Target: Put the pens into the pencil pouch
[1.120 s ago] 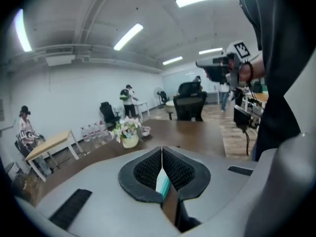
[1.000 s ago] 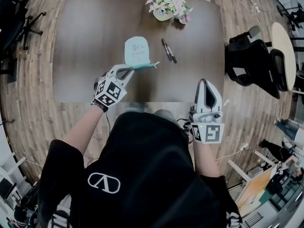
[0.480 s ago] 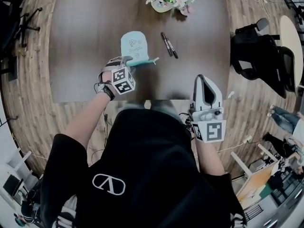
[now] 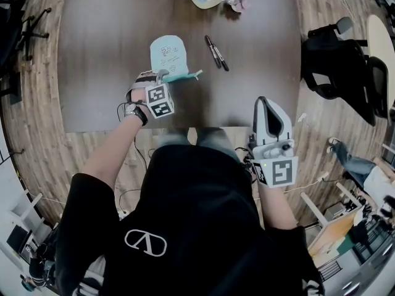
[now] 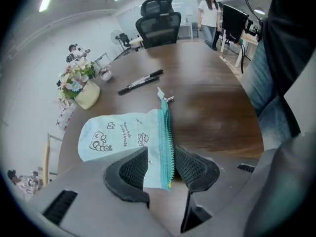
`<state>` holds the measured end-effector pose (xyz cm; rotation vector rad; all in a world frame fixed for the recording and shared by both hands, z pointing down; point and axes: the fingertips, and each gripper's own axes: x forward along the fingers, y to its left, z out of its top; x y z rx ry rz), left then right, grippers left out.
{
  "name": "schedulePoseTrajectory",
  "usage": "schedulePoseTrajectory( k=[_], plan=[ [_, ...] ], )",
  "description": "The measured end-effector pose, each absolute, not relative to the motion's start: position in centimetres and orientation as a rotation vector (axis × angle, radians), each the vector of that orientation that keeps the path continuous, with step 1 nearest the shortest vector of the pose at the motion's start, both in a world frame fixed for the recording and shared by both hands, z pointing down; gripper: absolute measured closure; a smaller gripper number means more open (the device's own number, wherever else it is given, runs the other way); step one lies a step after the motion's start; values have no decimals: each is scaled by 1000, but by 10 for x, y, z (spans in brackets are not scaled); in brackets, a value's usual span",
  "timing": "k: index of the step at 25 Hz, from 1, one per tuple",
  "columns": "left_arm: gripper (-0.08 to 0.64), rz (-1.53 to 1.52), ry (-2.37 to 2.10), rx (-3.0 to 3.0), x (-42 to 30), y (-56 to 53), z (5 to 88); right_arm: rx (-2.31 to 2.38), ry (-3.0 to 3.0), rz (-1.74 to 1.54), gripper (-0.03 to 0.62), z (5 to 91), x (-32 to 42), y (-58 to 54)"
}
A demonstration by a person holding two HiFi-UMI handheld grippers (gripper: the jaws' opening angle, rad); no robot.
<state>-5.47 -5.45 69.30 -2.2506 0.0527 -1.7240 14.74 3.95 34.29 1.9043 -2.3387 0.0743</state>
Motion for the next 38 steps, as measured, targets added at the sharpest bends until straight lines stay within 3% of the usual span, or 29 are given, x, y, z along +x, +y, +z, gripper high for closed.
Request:
schedulePoseTrajectory(
  k=[6, 8, 20, 38],
  plan=[
    [520, -1760, 38, -2222, -56, -61, 703, 1894, -2349, 91, 594, 348, 148, 42],
    [534, -1781, 38, -2244, -57, -62, 703, 1896, -2352, 93, 594, 348, 148, 42],
    [540, -1697, 234, -2754, -32, -79, 633, 1929, -2346, 85, 594, 347, 162, 34],
    [540, -950, 636, -3536, 2, -80, 440, 1802, -2525, 36, 594, 325, 138, 4]
  ],
)
